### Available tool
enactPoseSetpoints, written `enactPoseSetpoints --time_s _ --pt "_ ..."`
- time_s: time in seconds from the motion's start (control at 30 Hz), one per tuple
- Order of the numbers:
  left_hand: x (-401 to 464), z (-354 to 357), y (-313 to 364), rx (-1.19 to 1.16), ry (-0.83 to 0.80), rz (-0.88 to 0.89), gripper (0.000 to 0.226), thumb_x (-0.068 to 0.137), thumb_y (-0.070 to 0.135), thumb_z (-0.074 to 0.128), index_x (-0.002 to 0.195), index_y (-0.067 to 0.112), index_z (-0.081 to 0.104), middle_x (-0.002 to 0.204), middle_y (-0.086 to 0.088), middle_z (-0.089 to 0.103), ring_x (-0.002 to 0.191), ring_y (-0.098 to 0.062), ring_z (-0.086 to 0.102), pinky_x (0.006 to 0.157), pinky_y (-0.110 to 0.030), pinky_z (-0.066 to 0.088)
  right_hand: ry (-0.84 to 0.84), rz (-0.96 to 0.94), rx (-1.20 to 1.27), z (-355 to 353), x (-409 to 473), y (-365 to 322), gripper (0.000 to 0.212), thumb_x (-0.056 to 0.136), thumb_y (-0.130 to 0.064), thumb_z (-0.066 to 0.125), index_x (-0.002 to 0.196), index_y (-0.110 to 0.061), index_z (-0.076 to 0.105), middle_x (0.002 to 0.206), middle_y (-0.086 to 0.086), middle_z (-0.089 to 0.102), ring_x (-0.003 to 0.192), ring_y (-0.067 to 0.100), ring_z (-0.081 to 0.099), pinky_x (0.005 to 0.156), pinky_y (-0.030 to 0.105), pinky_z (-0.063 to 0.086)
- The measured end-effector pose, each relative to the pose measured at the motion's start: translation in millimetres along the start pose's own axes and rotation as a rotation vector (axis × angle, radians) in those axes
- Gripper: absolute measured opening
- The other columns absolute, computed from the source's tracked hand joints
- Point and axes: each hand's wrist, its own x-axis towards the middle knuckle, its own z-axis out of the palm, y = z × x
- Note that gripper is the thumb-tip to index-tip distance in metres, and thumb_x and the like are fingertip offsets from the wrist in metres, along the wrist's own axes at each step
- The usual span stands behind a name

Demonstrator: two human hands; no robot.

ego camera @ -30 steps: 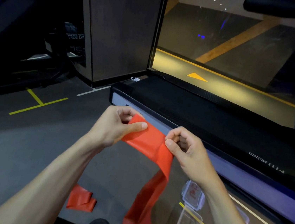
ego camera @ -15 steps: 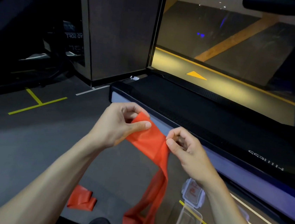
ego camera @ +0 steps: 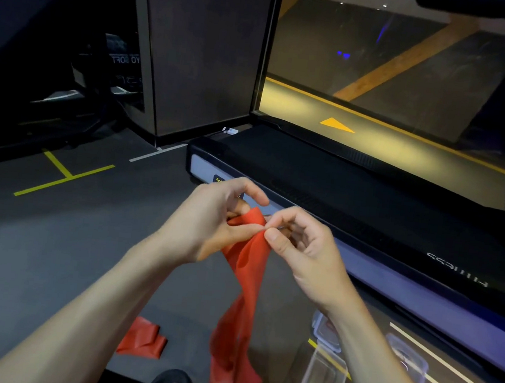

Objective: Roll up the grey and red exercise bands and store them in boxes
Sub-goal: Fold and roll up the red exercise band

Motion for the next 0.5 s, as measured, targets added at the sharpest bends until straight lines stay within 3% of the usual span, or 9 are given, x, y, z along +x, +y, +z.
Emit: enactPoseSetpoints --time_s 0.17,0.33,0.43,0.5 --pt "-1.3 -1.7 6.3 0.103 0.024 0.065 0.036 0.084 0.025 0.083 0.112 0.024 0.061 0.081 0.013 0.077 0.073 -0.011 0.072 0.073 -0.034 0.057 0.059 -0.008 0.038 1.2 -2.4 -3.0 0.004 0.094 -0.003 0.068 0.092 -0.007 0.067 0.097 -0.005 0.072 0.088 0.022 0.061 0.081 0.028 0.052" --pt "-0.9 -0.4 6.1 -0.171 0.047 -0.030 0.040 0.077 0.026 0.085 0.110 0.022 0.063 0.080 -0.004 0.078 0.080 -0.037 0.072 0.078 -0.055 0.057 0.087 0.030 0.151 -1.2 -1.7 -6.5 0.004 0.091 -0.002 0.068 0.092 -0.006 0.067 0.092 -0.002 0.073 0.086 0.014 0.065 0.081 0.024 0.053" --pt "-2.0 0.7 5.4 -0.157 0.033 -0.034 0.041 0.076 0.030 0.087 0.110 0.026 0.065 0.079 -0.005 0.077 0.078 -0.042 0.069 0.073 -0.058 0.055 0.104 0.034 0.030 -1.9 -1.5 -4.6 0.017 0.091 0.003 0.070 0.088 -0.013 0.070 0.083 -0.002 0.071 0.079 0.019 0.061 0.075 0.027 0.051" --pt "-2.3 1.9 6.6 -0.157 0.065 -0.038 0.038 0.077 0.027 0.088 0.108 0.024 0.065 0.079 -0.003 0.077 0.076 -0.038 0.071 0.072 -0.055 0.056 0.137 0.010 -0.036 -3.2 -1.5 -4.8 0.015 0.091 0.004 0.071 0.087 -0.011 0.070 0.082 0.002 0.071 0.077 0.019 0.063 0.073 0.032 0.052"
